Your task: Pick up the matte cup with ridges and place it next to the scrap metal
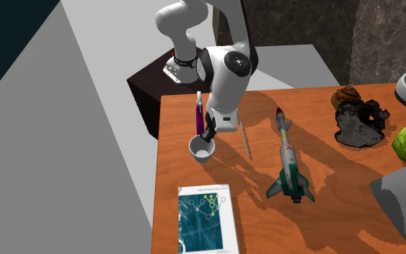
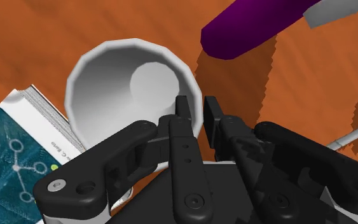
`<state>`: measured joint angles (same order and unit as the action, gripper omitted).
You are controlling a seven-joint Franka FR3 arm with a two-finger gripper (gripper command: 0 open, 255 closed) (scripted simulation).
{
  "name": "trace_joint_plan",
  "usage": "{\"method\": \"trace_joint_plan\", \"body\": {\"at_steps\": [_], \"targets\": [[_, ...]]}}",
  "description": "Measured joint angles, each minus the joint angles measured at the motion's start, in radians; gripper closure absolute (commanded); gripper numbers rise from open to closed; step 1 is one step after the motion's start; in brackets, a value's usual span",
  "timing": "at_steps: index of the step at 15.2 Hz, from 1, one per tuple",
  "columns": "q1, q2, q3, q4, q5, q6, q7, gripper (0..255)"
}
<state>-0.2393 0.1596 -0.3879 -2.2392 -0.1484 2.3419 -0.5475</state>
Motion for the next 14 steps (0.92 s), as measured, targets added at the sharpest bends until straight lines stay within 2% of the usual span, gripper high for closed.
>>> {"method": "trace_joint_plan", "body": {"at_steps": [14], "targets": [[0.011,-0.122,-0.003,0.064,-0.035,-0.180,0.005,255]]}}
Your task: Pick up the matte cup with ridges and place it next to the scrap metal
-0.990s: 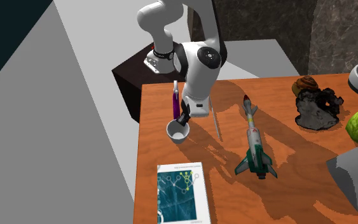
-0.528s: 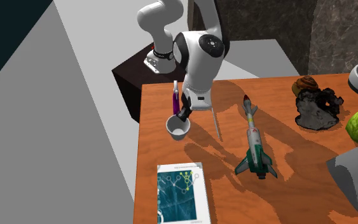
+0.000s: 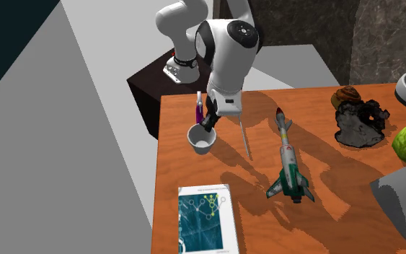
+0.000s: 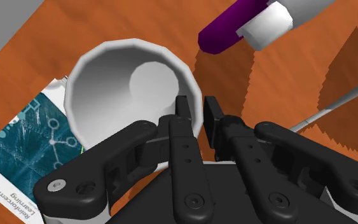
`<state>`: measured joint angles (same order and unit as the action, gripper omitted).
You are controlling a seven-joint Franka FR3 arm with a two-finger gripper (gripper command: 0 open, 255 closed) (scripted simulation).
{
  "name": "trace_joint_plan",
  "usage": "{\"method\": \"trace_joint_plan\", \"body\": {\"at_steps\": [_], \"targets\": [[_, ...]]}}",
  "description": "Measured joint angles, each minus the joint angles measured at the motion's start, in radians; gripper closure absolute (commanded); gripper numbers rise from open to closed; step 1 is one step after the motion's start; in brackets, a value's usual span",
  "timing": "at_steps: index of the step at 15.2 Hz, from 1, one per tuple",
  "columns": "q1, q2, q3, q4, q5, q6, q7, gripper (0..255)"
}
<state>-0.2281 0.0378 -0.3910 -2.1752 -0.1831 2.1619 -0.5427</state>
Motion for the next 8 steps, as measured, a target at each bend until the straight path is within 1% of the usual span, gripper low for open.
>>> {"method": "trace_joint_plan", "body": {"at_steps": [8], "targets": [[0.005,-0.051,0.004,0.058,-0.010,-0.106,-0.002,255]]}}
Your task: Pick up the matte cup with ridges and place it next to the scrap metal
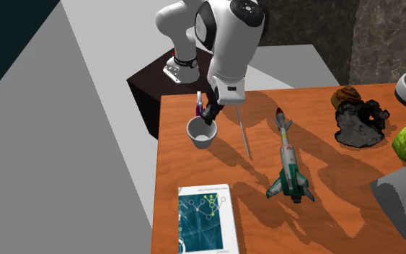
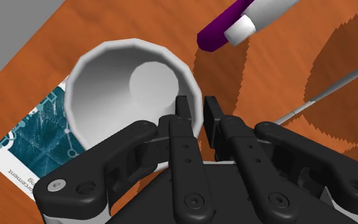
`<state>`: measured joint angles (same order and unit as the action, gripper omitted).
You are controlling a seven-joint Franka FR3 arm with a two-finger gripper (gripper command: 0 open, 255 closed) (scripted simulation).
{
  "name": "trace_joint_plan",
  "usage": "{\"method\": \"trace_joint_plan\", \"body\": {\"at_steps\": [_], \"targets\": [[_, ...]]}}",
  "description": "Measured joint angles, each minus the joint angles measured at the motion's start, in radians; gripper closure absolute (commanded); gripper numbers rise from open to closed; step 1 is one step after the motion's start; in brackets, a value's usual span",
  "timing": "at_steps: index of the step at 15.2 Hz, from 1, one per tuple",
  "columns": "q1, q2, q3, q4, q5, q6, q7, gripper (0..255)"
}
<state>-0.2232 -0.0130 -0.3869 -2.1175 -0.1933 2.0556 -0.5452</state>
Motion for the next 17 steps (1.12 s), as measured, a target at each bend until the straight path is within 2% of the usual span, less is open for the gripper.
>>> {"method": "trace_joint_plan", "body": {"at_steps": [6,17], "targets": [[0.007,-0.027,0.008,0.045,-0.004,-0.072,0.005,255],[0.124,0.099,0.125,0.213,0.057,-0.154,0.203,255]]}}
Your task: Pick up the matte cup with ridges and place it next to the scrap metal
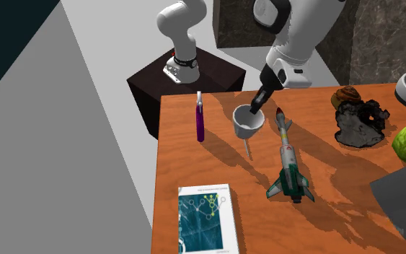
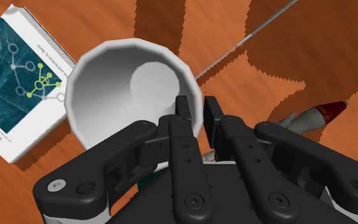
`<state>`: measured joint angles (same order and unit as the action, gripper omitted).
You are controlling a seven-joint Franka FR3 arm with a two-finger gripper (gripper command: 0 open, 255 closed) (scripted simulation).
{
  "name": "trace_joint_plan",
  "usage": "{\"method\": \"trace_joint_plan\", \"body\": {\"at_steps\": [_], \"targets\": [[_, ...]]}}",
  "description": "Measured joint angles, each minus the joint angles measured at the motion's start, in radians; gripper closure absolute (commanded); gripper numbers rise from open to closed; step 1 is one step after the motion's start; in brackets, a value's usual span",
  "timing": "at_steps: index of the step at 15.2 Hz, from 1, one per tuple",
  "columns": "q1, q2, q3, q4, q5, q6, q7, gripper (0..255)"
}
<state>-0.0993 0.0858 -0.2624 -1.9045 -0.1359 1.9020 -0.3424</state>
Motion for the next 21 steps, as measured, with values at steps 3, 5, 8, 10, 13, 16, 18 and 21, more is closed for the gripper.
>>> {"method": "trace_joint_plan", "body": {"at_steps": [3,5,8,10,13,16,18,21], "targets": [[0.031,0.047,0.028,0.069,0.016,-0.030,0.050,255],[0.049,0.085,0.045,0.112,0.026,-0.041,0.082,255],[0.076,0.152,0.067,0.204,0.041,-0.072,0.126,255],[0.094,0.197,0.082,0.265,0.050,-0.091,0.156,255],[0.118,0.286,0.102,0.398,0.064,-0.142,0.195,255],[0.140,0.376,0.119,0.535,0.076,-0.194,0.232,255],[0.159,0.437,0.130,0.626,0.082,-0.227,0.262,255],[0.172,0.524,0.139,0.766,0.090,-0.284,0.285,255]]}}
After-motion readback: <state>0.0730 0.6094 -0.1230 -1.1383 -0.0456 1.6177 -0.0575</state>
